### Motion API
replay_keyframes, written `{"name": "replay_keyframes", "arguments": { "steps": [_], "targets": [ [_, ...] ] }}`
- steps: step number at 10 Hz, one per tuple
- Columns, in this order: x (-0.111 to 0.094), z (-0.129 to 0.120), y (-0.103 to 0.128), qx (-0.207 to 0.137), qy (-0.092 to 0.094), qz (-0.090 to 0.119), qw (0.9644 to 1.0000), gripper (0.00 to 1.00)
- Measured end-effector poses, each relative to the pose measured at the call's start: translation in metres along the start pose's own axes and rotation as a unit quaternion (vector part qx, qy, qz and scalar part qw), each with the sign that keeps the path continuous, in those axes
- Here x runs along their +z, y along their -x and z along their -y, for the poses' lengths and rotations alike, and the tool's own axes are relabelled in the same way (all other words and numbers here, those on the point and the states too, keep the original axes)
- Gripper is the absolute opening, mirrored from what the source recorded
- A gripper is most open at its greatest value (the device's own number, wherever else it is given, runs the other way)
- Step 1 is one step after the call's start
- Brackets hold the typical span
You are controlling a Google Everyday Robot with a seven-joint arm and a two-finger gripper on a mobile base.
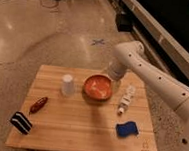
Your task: Place the ceramic cup over the eraser
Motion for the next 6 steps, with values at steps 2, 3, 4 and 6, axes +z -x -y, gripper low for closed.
{"name": "replay_keyframes", "arguments": {
  "steps": [2,3,4,6],
  "targets": [
    [0.003,0.016,0.034,-0.039,-0.006,0.008,0.9992,0.80],
    [0.006,0.026,0.054,-0.062,-0.009,0.012,0.9979,0.80],
    [0.010,0.034,0.069,-0.080,-0.010,0.015,0.9966,0.80],
    [0.021,0.046,0.093,-0.110,-0.007,0.018,0.9937,0.80]
  ]
}}
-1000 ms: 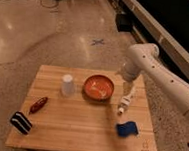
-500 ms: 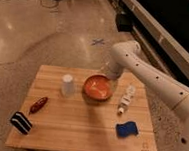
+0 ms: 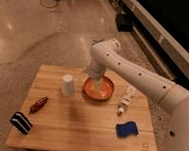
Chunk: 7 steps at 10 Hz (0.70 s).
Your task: Place the ceramic cup over the eraser
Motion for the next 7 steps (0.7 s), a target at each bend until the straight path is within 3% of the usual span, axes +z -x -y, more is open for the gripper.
{"name": "replay_keyframes", "arguments": {
  "steps": [4,7],
  "targets": [
    [0.030,0.035,0.029,-0.044,0.014,0.002,0.9989,0.80],
    [0.038,0.066,0.038,-0.061,0.013,-0.003,0.9981,0.80]
  ]
}}
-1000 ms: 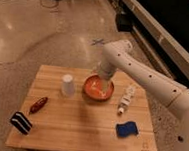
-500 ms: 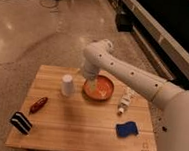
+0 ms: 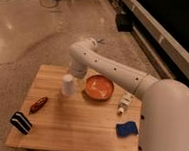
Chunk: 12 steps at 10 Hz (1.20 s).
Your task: Place the ceramic cup over the eraser
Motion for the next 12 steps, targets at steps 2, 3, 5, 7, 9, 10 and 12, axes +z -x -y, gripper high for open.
{"name": "replay_keyframes", "arguments": {
  "steps": [2,3,5,7,9,10,12],
  "targets": [
    [0.004,0.018,0.004,-0.011,0.001,-0.004,0.9999,0.80],
    [0.009,0.028,0.005,-0.016,0.004,-0.007,0.9998,0.80],
    [0.018,0.041,0.007,-0.023,0.009,-0.012,0.9996,0.80],
    [0.032,0.051,0.007,-0.030,0.019,-0.020,0.9992,0.80],
    [0.048,0.058,0.004,-0.031,0.031,-0.027,0.9987,0.80],
    [0.055,0.059,0.001,-0.030,0.037,-0.030,0.9984,0.80],
    [0.067,0.059,-0.008,-0.026,0.047,-0.038,0.9979,0.80]
  ]
}}
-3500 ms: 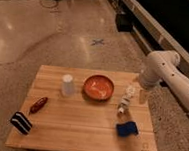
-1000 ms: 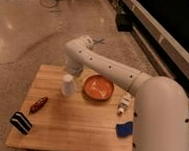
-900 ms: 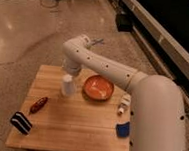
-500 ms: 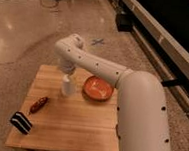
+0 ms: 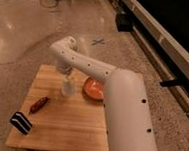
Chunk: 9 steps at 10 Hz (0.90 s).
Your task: Place the ceramic cup over the eraser
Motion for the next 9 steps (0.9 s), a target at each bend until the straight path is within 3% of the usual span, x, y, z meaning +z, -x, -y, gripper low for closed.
{"name": "replay_keyframes", "arguments": {
  "steps": [3,9],
  "targets": [
    [0.015,-0.001,-0.013,0.008,0.012,-0.009,0.9999,0.78],
    [0.022,-0.015,-0.014,-0.002,0.032,-0.006,0.9995,0.18]
  ]
}}
